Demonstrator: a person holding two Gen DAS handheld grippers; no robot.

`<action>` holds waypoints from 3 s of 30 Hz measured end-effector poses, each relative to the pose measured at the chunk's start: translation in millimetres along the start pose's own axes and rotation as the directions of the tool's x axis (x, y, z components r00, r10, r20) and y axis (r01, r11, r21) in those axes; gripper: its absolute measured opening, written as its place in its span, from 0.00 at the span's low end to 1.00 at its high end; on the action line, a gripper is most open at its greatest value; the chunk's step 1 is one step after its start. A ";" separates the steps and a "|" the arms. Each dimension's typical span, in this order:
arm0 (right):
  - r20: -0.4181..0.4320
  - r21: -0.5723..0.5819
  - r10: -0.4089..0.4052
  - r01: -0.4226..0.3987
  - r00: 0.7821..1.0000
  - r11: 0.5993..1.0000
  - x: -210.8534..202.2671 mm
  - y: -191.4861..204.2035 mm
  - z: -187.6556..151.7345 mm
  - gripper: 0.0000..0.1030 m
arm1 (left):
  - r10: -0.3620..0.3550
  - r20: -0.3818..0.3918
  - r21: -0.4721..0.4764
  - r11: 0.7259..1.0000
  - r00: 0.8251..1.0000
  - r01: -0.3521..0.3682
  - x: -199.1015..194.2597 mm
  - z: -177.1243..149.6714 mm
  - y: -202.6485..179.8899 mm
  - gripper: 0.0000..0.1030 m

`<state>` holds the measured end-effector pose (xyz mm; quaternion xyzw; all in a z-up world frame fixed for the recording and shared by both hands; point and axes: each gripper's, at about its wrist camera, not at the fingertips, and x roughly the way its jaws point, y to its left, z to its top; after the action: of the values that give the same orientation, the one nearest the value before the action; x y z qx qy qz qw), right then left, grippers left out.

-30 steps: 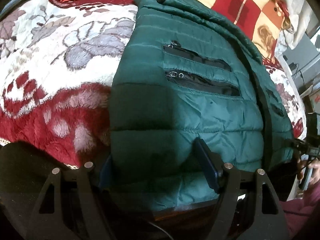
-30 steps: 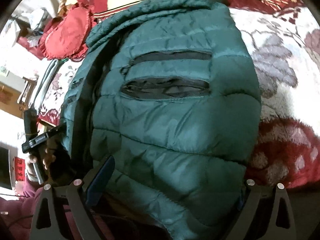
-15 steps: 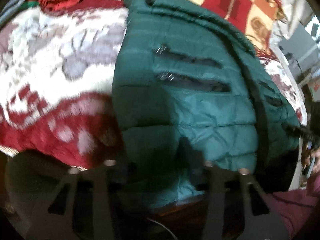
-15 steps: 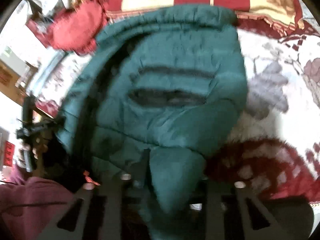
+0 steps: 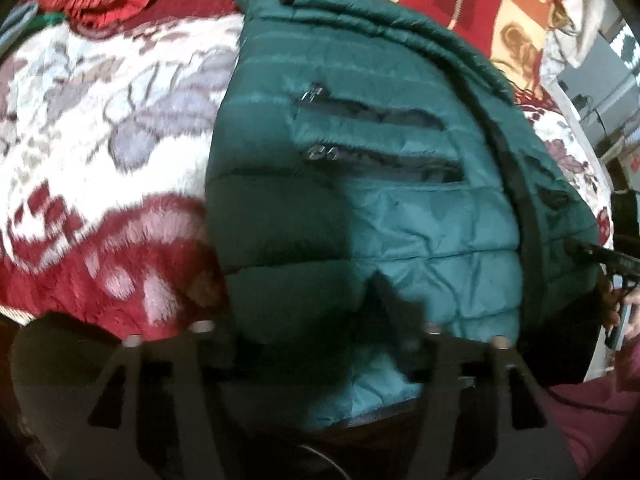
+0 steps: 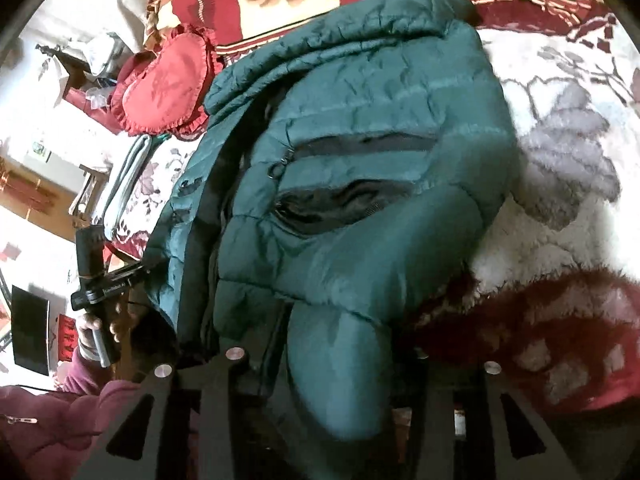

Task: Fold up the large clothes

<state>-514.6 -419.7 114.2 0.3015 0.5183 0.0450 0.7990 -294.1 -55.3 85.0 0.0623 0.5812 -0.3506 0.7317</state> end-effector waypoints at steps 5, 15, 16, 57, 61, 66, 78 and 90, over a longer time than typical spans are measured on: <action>0.001 -0.077 -0.025 0.025 1.000 0.997 -10.2 14.6 -1.6 0.31 | -0.045 0.006 -0.060 0.997 0.999 0.045 0.6 -1.8 10.8 0.54; 0.251 -0.060 0.114 -0.103 0.961 0.993 -64.8 38.7 42.7 0.21 | -0.123 0.193 0.032 0.992 0.973 0.119 -77.1 29.9 -6.7 0.20; 0.264 -0.056 0.114 -0.103 0.958 0.993 -66.4 39.5 48.1 0.20 | -0.110 0.210 0.035 0.994 0.972 0.105 -81.2 35.3 -7.5 0.20; 0.408 0.182 -0.130 0.058 0.904 0.981 -52.9 -31.0 244.9 0.20 | 0.099 0.376 -0.150 0.988 0.921 -0.045 -45.0 254.5 -5.4 0.20; 0.382 0.206 -0.151 0.075 0.912 0.976 -32.9 -44.7 269.9 0.20 | 0.105 0.336 -0.197 0.980 0.936 -0.039 -19.9 281.0 6.4 0.20; 0.340 0.257 -0.175 0.088 0.924 0.962 -0.9 -68.2 302.2 0.20 | 0.135 0.288 -0.243 0.968 0.948 -0.064 15.2 308.8 17.5 0.20; 0.424 0.356 -0.095 -0.069 0.901 0.932 -9.0 -92.7 307.6 0.95 | -0.048 0.257 -0.340 0.930 0.965 0.137 28.0 322.8 48.9 0.40; 0.355 0.006 -0.241 0.255 0.903 0.967 -2.8 5.5 314.5 0.71 | 0.061 0.397 -0.314 0.947 0.916 0.073 -26.8 319.0 24.0 0.82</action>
<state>-245.6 -553.2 207.7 0.2200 0.3998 -0.1012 0.8840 -24.7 -184.6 202.4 -0.1329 0.4684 -0.2587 0.8343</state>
